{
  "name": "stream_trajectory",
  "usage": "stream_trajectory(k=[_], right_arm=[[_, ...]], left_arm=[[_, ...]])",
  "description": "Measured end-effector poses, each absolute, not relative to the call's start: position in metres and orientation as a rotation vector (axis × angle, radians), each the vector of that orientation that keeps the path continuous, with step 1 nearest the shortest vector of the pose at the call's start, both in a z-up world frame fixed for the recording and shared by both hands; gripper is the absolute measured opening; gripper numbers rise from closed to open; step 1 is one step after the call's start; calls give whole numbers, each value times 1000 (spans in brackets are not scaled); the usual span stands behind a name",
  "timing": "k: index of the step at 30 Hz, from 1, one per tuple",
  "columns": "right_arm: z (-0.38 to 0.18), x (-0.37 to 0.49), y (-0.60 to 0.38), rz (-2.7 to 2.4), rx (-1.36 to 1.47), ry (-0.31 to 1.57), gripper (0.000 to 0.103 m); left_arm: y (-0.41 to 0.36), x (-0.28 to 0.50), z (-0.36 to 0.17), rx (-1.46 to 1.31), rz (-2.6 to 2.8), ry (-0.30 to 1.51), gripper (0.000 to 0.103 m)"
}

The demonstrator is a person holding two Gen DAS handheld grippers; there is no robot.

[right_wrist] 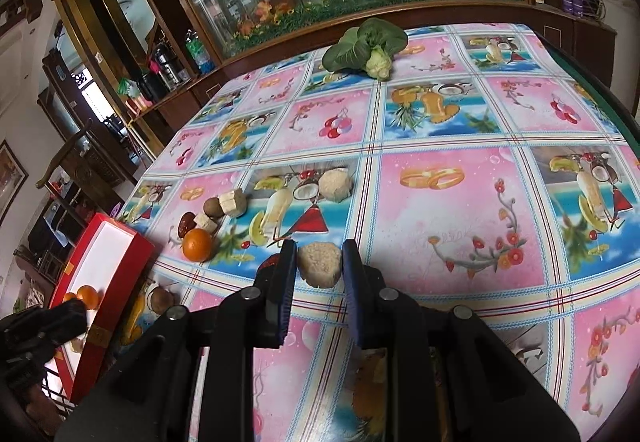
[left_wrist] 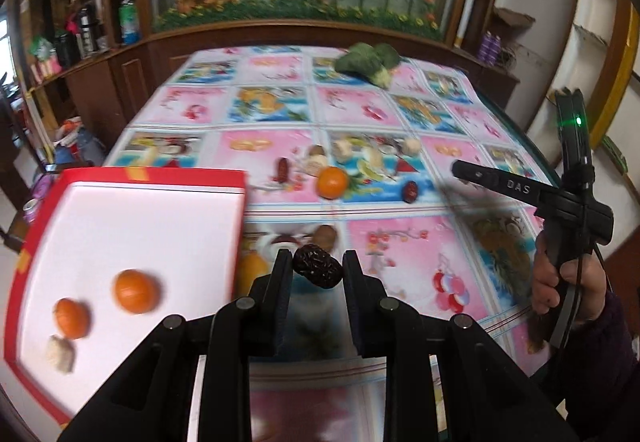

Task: Organize fruits
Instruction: 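Grasp a red date with the left tool while the right tool grasps a beige ball, then carry the date and ball to the white tray and open both tools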

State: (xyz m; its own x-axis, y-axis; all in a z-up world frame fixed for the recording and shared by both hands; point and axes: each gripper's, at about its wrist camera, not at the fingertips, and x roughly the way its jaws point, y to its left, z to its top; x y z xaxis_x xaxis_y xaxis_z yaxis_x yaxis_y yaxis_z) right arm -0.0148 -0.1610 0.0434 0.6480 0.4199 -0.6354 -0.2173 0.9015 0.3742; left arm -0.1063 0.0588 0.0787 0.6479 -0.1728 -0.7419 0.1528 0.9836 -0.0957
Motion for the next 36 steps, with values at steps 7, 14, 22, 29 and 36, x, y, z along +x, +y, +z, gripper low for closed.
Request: stream_trajectory(k=[7,14,22,29,36], right_arm=[[41,-14,-161,345,268,777,25],[37,-11,-161,320,253,788,25],[36,-12,-159,319,246,783,25],[47,-20,-135,391,275,777,25],[78,-40,-23,645,145,730,25]], left_arm=[[89,-111,81,-57,-102,818,25],[103,-112,71,-88,-91,834,25],[113,-113,71,-108,-95,823,25],[140,-114,81,-100,-50,802,25],[198,-113,102,-23,115,775,25]])
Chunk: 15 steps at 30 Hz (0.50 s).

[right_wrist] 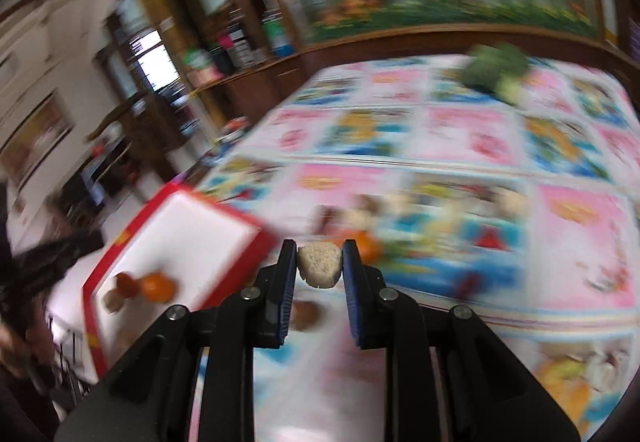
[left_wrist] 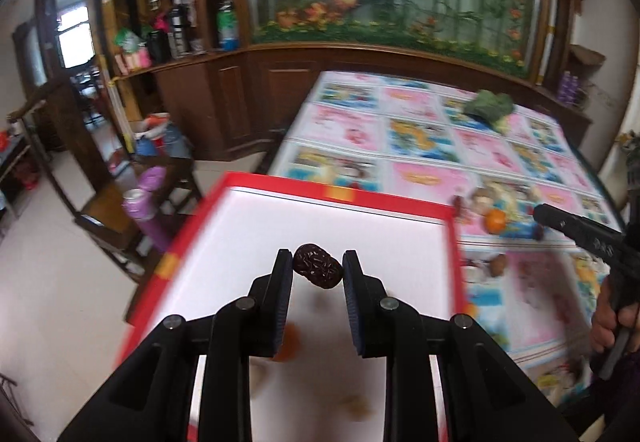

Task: Organize fruits
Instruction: 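Carry the date and ball to the white tray and open both tools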

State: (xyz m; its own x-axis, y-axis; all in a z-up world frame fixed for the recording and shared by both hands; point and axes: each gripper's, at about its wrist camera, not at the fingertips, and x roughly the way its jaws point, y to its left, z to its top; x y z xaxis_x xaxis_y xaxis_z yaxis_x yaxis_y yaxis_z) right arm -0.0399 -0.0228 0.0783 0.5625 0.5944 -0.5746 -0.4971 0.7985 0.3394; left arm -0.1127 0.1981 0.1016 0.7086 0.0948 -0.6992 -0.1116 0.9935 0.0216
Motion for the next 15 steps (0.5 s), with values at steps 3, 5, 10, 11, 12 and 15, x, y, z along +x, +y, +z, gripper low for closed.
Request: stream_trajectory(k=[3,5,10,11,12,15], right_arm=[[85,-48,24,747,111,733,25],[86,-52,52,787,83,735,25],[76,-48,98,831,32,785,25],[71,-45,107,828,22,804,25],[67,-43,112,826,17,816,25],[57,-35,123,824,10,865,25]], left_arm=[[220,-114,101,-39,164,771,25],[233,-112,97,-59,183,779,25],[254,-92,81,-88,182,846,25],[257,-88,77,-91,179,861,25],[260,-82,72,-94,170,881,25],[262,-75,62,-95,155,920,25]])
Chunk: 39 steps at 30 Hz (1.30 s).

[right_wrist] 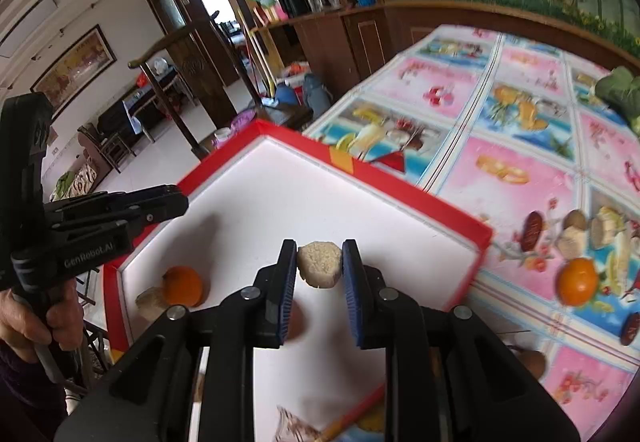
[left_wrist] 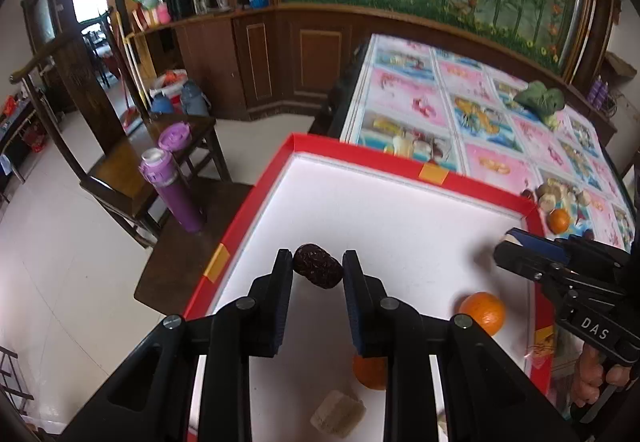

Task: Organize fruits
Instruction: 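Carry the date and ball to the white tray and open both tools, then grasp a brown round nut with the left tool while the right tool grasps a red date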

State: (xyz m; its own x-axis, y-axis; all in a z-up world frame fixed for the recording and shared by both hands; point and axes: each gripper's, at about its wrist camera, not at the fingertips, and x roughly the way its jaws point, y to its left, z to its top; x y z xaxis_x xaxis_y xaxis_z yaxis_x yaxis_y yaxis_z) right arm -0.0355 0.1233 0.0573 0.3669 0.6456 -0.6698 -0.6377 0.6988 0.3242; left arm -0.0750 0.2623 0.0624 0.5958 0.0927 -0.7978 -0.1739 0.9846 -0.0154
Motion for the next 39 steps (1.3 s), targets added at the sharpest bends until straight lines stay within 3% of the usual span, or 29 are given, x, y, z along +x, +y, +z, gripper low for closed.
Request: stream_trajectory(k=[10,13,17,19,23,32,39], right_arm=[[42,-31,141,837,-20,944,26],[43,-31,139,866,3,958,30],[56,-34,126,903,82,912,47],[67,-36,109,900,128,857,48],[78,-35,67,860,192,805,49],[61,-33,-75,577,265,765,49],[44,-13,-118,412,208,811,49]], left_arm=[[269,-70,41,-108,142,999,25],[269,-68,36,-115,151,1023,27],[264,-74,40,-120,179,1007,50],[256,-82,50,-129,169,972,50],[230,-96,71,-124,129,906,61],[144,-102,87,-56,-96,887,63],[86,-94,86,6,-221,907,63]])
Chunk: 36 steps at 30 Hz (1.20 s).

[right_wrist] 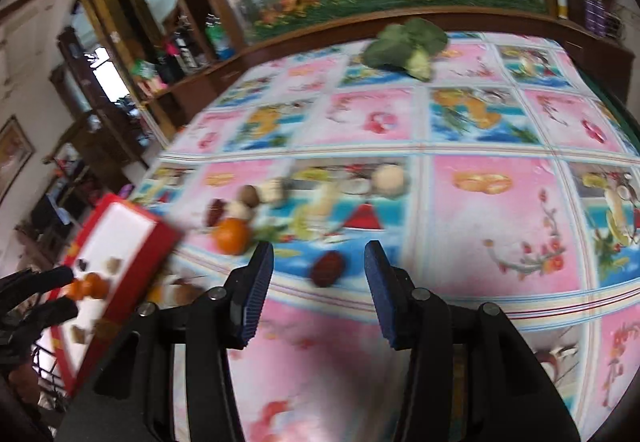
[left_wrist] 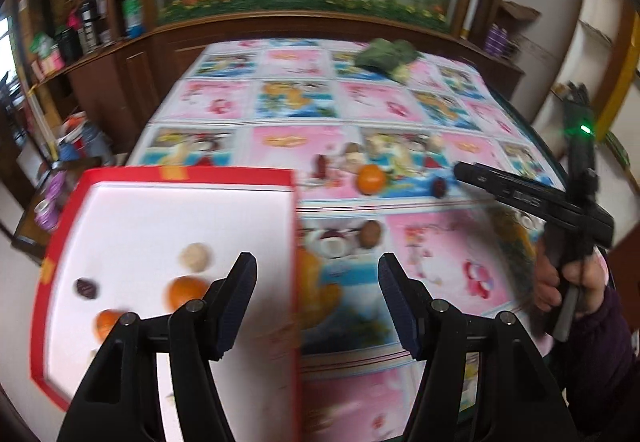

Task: Organize fruits
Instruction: 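Grasp a brown round nut with the left tool while the right tool grasps a red date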

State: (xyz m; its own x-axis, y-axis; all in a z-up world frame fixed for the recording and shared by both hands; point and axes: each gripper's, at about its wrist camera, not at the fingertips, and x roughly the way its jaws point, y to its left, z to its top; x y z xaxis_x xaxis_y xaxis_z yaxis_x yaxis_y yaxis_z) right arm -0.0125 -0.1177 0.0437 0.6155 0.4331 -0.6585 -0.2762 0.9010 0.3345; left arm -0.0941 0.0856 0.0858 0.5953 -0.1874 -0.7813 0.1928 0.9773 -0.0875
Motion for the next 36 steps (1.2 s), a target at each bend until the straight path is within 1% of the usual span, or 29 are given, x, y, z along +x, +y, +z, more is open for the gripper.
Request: stream_trajectory(k=[3,7,10,13,14,19,27,32,36], right_arm=[[33,-3,-118,409,194,860,49],[30,2,-110,414,156,863,46],[23,7,-101,409,127,895,38],[20,7,-91,396,77,896,32],[20,7,-89,388,62,890,25],[21,5,-93,374,54,895,25],[38,8,-146,344,293,859,25],[41,8,-156,350,361,856,25],[45,6,-156,371,370,846,25]], left_arm=[[66,-88,78,31,-252,929,63],[47,-84,69,56,-286,956,63],[44,-82,65,63,-286,972,63],[43,-78,62,61,-282,984,63],[43,-78,62,61,-281,988,63],[40,-72,61,60,-272,1008,63],[23,-53,53,89,-238,1048,63],[12,-43,43,106,-217,1067,62],[10,-39,34,120,-196,1098,50]])
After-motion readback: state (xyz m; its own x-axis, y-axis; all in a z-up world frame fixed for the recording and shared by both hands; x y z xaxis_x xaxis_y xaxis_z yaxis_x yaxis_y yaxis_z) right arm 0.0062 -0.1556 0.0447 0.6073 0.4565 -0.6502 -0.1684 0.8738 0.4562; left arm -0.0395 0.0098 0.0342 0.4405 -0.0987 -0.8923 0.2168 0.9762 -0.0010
